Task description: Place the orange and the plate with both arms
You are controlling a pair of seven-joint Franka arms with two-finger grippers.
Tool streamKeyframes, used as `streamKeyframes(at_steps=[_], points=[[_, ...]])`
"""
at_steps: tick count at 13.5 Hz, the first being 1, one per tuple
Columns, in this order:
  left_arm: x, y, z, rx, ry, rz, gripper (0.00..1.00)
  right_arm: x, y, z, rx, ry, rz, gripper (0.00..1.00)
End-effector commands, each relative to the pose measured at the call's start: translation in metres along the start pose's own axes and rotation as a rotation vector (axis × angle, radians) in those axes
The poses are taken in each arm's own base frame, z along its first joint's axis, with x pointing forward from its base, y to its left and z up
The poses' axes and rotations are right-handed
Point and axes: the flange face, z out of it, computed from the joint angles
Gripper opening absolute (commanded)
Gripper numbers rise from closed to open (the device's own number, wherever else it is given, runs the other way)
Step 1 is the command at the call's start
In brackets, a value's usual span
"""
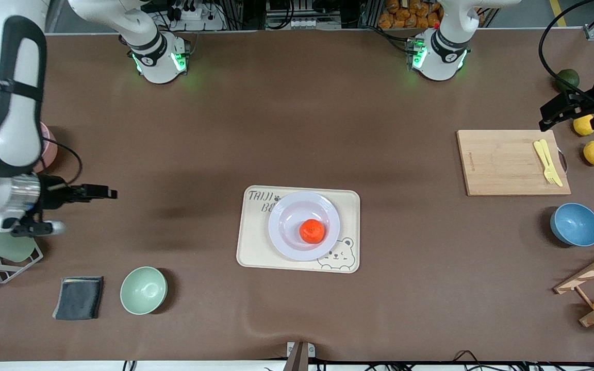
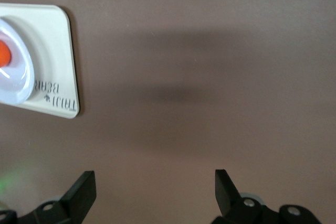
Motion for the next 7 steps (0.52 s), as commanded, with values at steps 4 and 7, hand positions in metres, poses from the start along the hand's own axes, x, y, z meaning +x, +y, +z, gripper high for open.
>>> streamKeyframes(at_steps=[4, 7], points=[[-0.008, 0.000, -0.006, -0.023, -0.002, 0.013, 1.00, -0.031, -0.021, -0.076, -0.108, 0.003, -0.055, 1.00], [-0.008, -0.001, -0.006, -0.031, -0.003, 0.011, 1.00, -0.032, -0.030, -0.082, -0.122, 0.015, -0.066, 1.00]])
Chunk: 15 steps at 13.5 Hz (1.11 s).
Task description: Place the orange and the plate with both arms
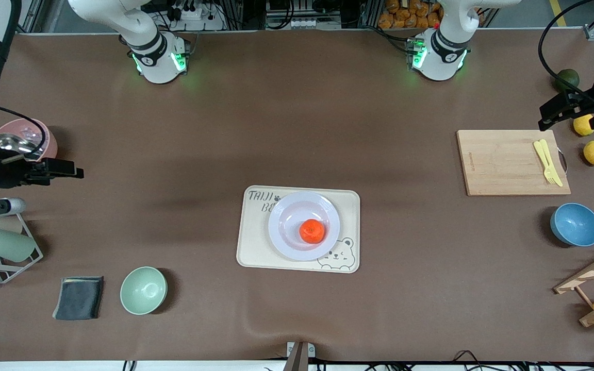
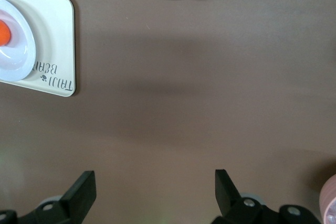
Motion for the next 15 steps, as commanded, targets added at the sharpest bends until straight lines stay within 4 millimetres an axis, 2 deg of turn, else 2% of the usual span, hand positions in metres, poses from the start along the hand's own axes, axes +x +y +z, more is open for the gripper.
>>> streamKeyframes(at_steps=[1, 4, 5, 6, 7, 8, 10, 13, 15], points=[[-0.007, -0.001, -0.006, -0.023, -0.003, 0.012, 1.00, -0.006, -0.005, -0.009, -0.022, 0.000, -0.018, 1.00], [-0.007, -0.002, -0.006, -0.023, -0.002, 0.010, 1.00, -0.013, -0.001, -0.020, 0.004, 0.025, -0.028, 1.00], [-0.007, -0.001, -0.006, -0.023, -0.002, 0.012, 1.00, -0.017, -0.006, -0.025, 0.011, 0.026, -0.058, 1.00], [-0.007, -0.001, -0.006, -0.023, -0.003, 0.012, 1.00, -0.019, -0.018, -0.027, -0.029, 0.013, -0.096, 1.00], [-0.007, -0.001, -0.006, -0.023, -0.003, 0.012, 1.00, -0.023, -0.041, -0.033, -0.086, 0.016, -0.096, 1.00], [-0.007, -0.001, -0.006, -0.023, -0.003, 0.012, 1.00, -0.031, -0.062, -0.045, -0.131, 0.044, -0.074, 1.00], [-0.007, -0.001, -0.006, -0.023, -0.003, 0.012, 1.00, -0.051, -0.085, -0.069, -0.194, 0.088, -0.101, 1.00], [-0.007, -0.001, -0.006, -0.024, -0.002, 0.012, 1.00, -0.077, -0.075, -0.090, -0.233, 0.168, -0.082, 1.00], [-0.007, -0.001, -0.006, -0.023, -0.003, 0.012, 1.00, -0.088, -0.060, -0.100, -0.235, 0.181, -0.061, 1.00]])
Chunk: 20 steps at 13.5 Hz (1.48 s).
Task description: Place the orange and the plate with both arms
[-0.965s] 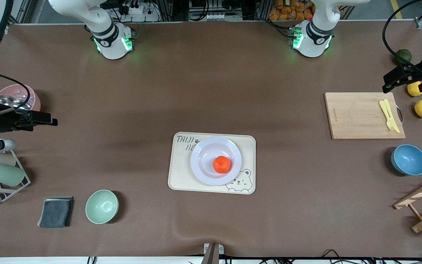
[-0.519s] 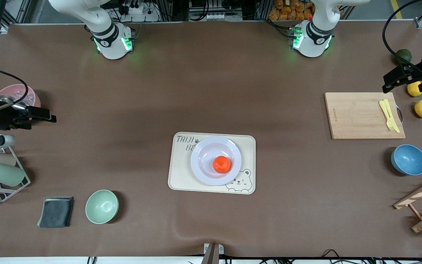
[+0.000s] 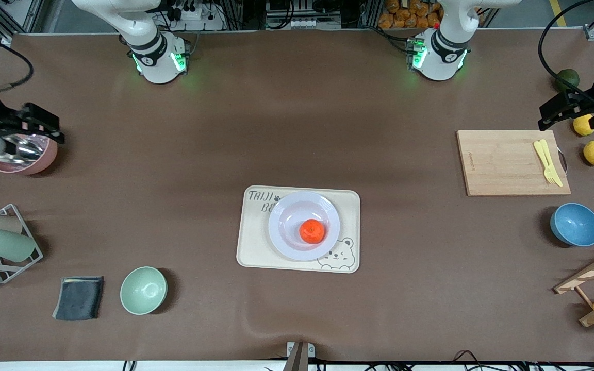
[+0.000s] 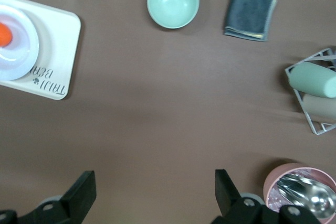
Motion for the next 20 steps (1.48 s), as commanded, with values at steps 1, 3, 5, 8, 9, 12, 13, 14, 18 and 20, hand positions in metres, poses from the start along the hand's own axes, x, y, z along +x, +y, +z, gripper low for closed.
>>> streamKeyframes(at_steps=[1, 3, 5, 8, 9, 12, 13, 14, 18, 20], points=[[-0.0067, -0.0009, -0.0065, -0.022, 0.000, 0.015, 1.00, -0.0186, 0.0256, -0.0019, -0.024, 0.011, 0.032, 1.00], [-0.0068, -0.0010, -0.0073, -0.022, 0.001, 0.015, 1.00, -0.0234, 0.0323, -0.0026, -0.022, -0.001, 0.029, 1.00], [-0.0087, -0.0009, -0.0064, -0.022, -0.015, 0.015, 1.00, -0.0230, 0.0309, -0.0033, -0.024, 0.002, 0.034, 1.00], [-0.0072, -0.0004, -0.0057, -0.017, -0.018, 0.013, 1.00, -0.0233, 0.0342, -0.0039, -0.023, 0.007, 0.039, 1.00], [-0.0072, -0.0006, -0.0057, -0.016, -0.018, 0.013, 1.00, -0.0223, 0.0278, -0.0045, -0.025, 0.008, 0.028, 1.00], [-0.0076, -0.0009, -0.0051, -0.020, -0.020, 0.015, 1.00, -0.0225, 0.0295, -0.0047, -0.040, 0.006, 0.020, 1.00], [-0.0076, -0.0017, -0.0050, -0.020, -0.020, 0.012, 1.00, -0.0221, 0.0276, -0.0047, -0.052, 0.003, 0.014, 1.00], [-0.0080, -0.0018, -0.0051, -0.020, -0.020, 0.012, 1.00, -0.0219, 0.0263, -0.0052, -0.055, 0.003, 0.012, 1.00], [-0.0073, -0.0061, -0.0049, -0.019, -0.020, 0.004, 1.00, -0.0171, 0.0275, 0.0014, -0.045, -0.014, 0.018, 1.00], [-0.0063, -0.0070, -0.0046, -0.018, -0.020, 0.003, 1.00, -0.0175, 0.0266, -0.0001, -0.048, -0.011, 0.020, 1.00]])
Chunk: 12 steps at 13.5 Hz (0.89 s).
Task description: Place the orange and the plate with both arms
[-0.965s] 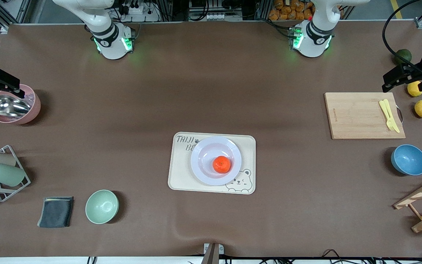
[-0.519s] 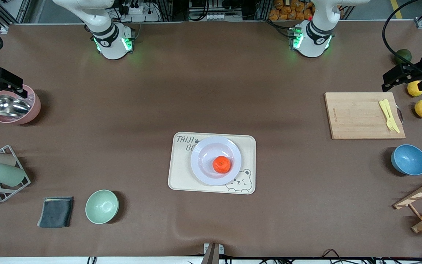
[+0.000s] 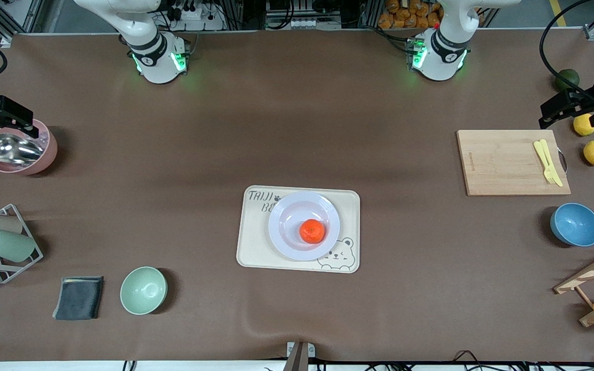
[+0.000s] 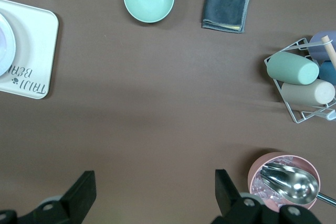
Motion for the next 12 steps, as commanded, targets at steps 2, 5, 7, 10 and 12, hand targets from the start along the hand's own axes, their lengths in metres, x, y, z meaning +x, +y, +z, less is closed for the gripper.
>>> streamKeyframes(at_steps=[2, 5, 7, 10, 12], points=[[-0.004, -0.001, -0.007, -0.020, 0.001, 0.008, 1.00, -0.005, 0.002, -0.002, -0.019, -0.003, 0.006, 1.00], [-0.004, -0.002, -0.015, -0.021, 0.018, 0.006, 1.00, -0.006, 0.007, -0.001, -0.010, 0.000, 0.016, 1.00], [-0.005, -0.001, -0.017, -0.024, 0.021, 0.013, 1.00, -0.007, 0.011, -0.001, -0.019, -0.004, 0.023, 1.00], [-0.007, 0.004, -0.018, -0.042, 0.023, 0.018, 1.00, -0.009, 0.023, 0.002, -0.016, -0.013, 0.045, 1.00], [-0.007, 0.005, -0.019, -0.058, 0.022, 0.016, 1.00, -0.008, 0.025, 0.005, -0.015, -0.017, 0.046, 1.00]])
